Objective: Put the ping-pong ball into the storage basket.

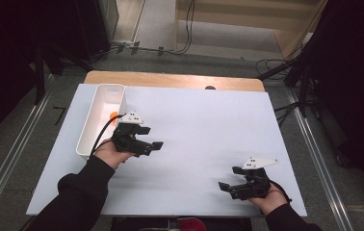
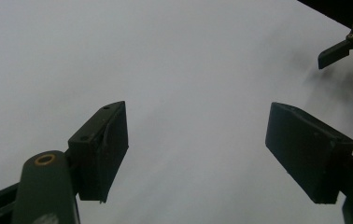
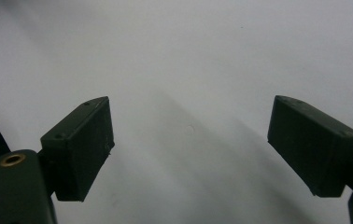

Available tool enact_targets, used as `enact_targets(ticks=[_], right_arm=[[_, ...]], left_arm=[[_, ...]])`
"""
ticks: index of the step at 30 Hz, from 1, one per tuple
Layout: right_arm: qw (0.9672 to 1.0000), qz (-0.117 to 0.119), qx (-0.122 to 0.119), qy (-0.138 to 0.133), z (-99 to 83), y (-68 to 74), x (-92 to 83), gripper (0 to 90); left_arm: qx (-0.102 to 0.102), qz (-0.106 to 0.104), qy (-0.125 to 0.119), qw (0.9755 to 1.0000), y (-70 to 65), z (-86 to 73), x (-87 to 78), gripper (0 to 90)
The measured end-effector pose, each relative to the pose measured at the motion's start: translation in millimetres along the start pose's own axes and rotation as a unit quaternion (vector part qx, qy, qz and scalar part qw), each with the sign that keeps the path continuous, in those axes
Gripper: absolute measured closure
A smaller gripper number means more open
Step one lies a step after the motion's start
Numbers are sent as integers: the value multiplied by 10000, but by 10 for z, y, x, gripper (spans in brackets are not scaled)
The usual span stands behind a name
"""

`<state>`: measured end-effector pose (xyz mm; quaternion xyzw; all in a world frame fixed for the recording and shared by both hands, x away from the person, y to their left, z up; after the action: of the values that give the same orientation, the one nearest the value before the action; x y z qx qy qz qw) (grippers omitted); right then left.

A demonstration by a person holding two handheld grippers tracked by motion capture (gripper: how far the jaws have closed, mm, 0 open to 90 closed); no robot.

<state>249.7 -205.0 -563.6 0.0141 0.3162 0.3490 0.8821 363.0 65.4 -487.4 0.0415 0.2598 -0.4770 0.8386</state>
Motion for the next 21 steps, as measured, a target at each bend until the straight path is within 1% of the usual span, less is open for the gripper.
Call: enact_targets(ticks=[4, 7, 8, 9, 10, 12, 15, 21], right_arm=[[10000, -15, 1, 5, 0, 0, 2, 131], [10000, -21, 13, -9, 5, 0, 5, 131], [10000, -4, 11, -22, 8, -1, 5, 131], [10000, 14, 76, -53, 18, 7, 4, 131], [10000, 16, 46, -79, 24, 2, 4, 131], [10000, 12, 53, -82, 24, 0, 1, 130], [10000, 22, 40, -83, 25, 0, -1, 131], [9999, 25, 65, -116, 33, 3, -3, 131]], left_arm=[[-11, -25, -64, 10000, -48, -43, -18, 216], [41, -22, -53, 10000, -77, -85, -32, 216], [51, -61, -51, 10000, -90, -99, -38, 216], [46, -76, -52, 9999, -99, -112, -43, 216], [38, -100, -50, 9999, -112, -129, -49, 216], [62, -97, -41, 9999, -118, -150, -61, 216], [56, -153, -56, 9999, -138, -176, -81, 216], [151, -169, -124, 9997, -156, -231, -103, 216]])
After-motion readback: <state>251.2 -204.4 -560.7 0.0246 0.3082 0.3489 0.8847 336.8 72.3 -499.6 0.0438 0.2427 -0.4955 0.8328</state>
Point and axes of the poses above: each handheld gripper's, and its own axes: x roughly forward along the jaws, z roughly out of its top, y roughly to its left, the point moved 9 cm from there along x, roughly forward along the jaws, and after that the axes turned 12 degrees about -y, right-handed, at the moved point
